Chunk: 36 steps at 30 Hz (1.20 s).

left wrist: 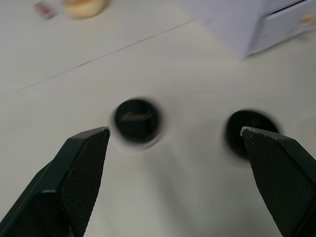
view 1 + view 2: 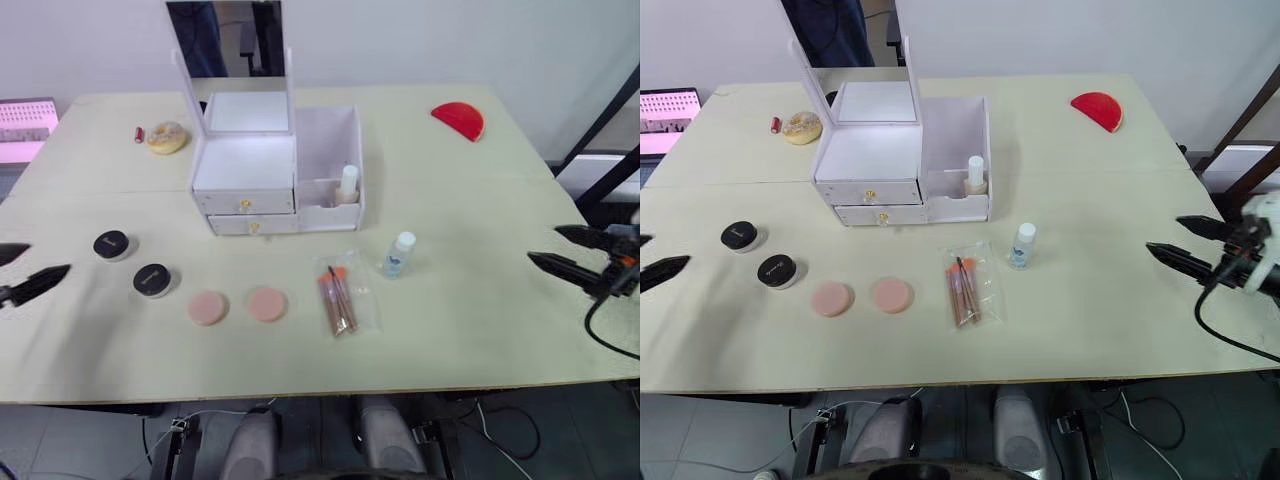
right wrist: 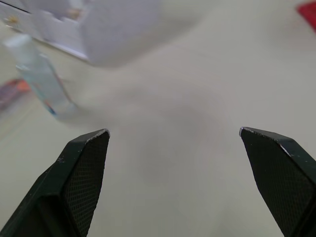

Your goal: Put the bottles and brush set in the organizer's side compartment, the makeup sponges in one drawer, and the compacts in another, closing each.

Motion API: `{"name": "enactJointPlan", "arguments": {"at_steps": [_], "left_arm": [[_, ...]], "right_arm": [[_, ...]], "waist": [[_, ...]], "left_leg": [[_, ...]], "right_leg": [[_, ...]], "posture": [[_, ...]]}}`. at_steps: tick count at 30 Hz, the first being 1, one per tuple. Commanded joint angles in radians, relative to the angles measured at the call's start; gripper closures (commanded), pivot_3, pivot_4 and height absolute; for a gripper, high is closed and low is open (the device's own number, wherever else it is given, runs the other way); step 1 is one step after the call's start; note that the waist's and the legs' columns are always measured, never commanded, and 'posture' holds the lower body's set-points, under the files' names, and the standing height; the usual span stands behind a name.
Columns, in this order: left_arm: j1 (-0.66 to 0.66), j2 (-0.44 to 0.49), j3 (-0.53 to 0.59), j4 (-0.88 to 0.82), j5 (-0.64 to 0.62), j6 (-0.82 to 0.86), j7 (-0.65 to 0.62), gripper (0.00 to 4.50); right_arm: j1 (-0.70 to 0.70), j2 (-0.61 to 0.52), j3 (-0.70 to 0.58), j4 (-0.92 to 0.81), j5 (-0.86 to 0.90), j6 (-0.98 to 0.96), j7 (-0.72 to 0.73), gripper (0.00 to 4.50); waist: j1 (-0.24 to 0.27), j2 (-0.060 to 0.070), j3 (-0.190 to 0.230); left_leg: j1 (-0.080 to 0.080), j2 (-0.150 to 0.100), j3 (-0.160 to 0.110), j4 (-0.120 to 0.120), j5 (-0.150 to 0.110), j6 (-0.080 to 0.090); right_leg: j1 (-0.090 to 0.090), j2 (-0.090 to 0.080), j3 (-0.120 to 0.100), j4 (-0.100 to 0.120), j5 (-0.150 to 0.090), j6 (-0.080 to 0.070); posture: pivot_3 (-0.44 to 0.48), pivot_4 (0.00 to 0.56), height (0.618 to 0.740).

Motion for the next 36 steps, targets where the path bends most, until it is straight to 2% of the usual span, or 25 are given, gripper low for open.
{"name": "enactJointPlan", "arguments": {"at_steps": [1,7,11,17,29,32,36], "left_arm": [[0.004,-0.024,-0.070,-0.269,-0.076,0.097,0.014,0.00],[-0.010,-0.048,-0.180,-0.647,-0.226,0.265,0.049,0.00],[-0.028,-0.033,-0.204,-0.785,-0.291,0.332,0.068,0.00],[-0.079,-0.022,-0.225,-0.874,-0.354,0.398,0.124,0.00],[-0.078,-0.017,-0.221,-0.888,-0.375,0.424,0.162,0.00],[-0.080,-0.018,-0.227,-0.887,-0.374,0.426,0.170,0.00],[-0.082,-0.017,-0.234,-0.888,-0.373,0.431,0.176,0.00]], "right_arm": [[-0.062,0.008,0.071,-0.161,0.052,0.076,-0.022,0.01],[-0.195,0.041,0.254,-0.298,0.072,0.188,-0.039,0.01],[-0.275,0.075,0.346,-0.286,0.047,0.210,-0.048,0.01],[-0.312,0.097,0.421,-0.254,0.015,0.201,-0.030,0.01],[-0.335,0.120,0.455,-0.198,-0.023,0.173,-0.029,0.01],[-0.341,0.121,0.454,-0.192,-0.024,0.171,-0.027,0.80],[-0.344,0.123,0.455,-0.186,-0.027,0.167,-0.025,2.77]], "waist": [[0.002,0.000,0.000],[0.008,0.000,0.000],[0.008,0.000,0.000],[0.010,-0.001,0.000],[0.009,-0.001,0.000],[0.009,-0.001,0.000],[0.009,-0.001,0.000]], "left_leg": [[0.000,0.000,0.000,0.000,0.000,0.000],[-0.002,0.000,0.000,0.000,0.000,0.000],[-0.001,0.000,0.000,0.000,0.000,0.000],[-0.001,0.000,-0.001,0.000,0.000,0.000],[-0.001,0.000,-0.001,0.000,0.000,0.000],[-0.001,0.000,-0.001,0.000,0.000,0.000],[-0.001,0.000,-0.001,0.000,0.000,0.000]], "right_leg": [[0.000,0.000,0.000,0.000,0.000,0.000],[0.000,0.000,0.000,-0.001,0.001,-0.001],[0.000,0.000,0.000,-0.001,0.001,-0.001],[0.001,0.000,0.000,-0.001,0.000,-0.002],[0.001,0.000,0.000,-0.001,0.001,-0.002],[0.001,0.000,0.000,-0.001,0.001,-0.002],[0.001,0.000,0.000,-0.002,0.001,-0.002]], "posture": [[0.000,0.150,0.739],[0.000,0.150,0.739],[0.000,0.150,0.739],[0.000,0.150,0.739],[0.000,0.150,0.739],[0.000,0.150,0.739],[0.000,0.150,0.739]]}}
